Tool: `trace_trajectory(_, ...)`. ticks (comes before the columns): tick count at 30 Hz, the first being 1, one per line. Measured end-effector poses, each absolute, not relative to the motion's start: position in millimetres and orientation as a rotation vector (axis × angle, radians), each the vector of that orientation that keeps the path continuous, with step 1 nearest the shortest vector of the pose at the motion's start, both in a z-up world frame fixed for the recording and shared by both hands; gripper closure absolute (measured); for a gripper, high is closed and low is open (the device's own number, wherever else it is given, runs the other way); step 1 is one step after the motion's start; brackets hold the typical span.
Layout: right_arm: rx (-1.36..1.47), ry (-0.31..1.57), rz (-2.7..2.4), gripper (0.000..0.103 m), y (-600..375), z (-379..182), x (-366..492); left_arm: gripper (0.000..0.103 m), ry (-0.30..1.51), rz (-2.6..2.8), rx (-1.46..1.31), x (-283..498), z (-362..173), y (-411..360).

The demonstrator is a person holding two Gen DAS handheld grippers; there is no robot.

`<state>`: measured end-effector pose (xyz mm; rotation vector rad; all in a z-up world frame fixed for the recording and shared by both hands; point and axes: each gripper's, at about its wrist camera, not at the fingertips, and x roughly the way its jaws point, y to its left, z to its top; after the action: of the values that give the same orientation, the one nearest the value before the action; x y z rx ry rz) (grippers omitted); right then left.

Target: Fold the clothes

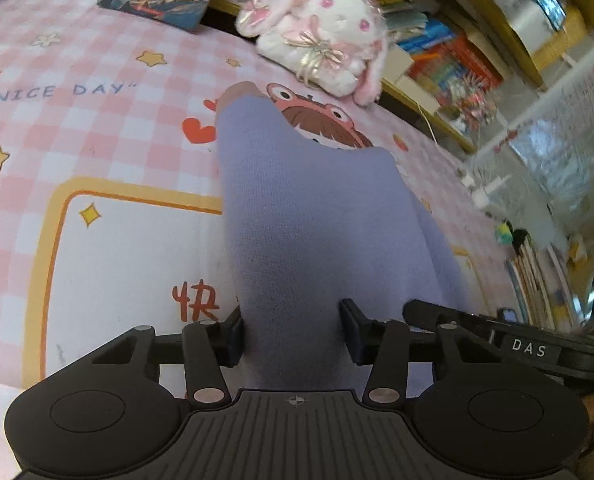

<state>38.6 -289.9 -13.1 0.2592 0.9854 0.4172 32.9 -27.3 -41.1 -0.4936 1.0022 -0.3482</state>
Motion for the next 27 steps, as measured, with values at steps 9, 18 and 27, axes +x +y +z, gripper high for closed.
trace_trajectory(9, 0.364, 1.062, 0.404, 0.057, -304.9, -25.8, 45.9, 0.046, 1.014, -0.36, -0.64, 34.6, -56.2, -11.5)
trace_trajectory(18, 0.316, 1.028, 0.502, 0.071, -307.3, -19.7, 50.3, 0.056, 0.979, -0.276, -0.659, 25.4, -50.5, -21.7)
trace_trajectory(27, 0.253, 0.963, 0.584, 0.076, -319.5, -9.0, 48.6, 0.057, 0.863, -0.214, -0.571, 2.8, -18.1, -54.4)
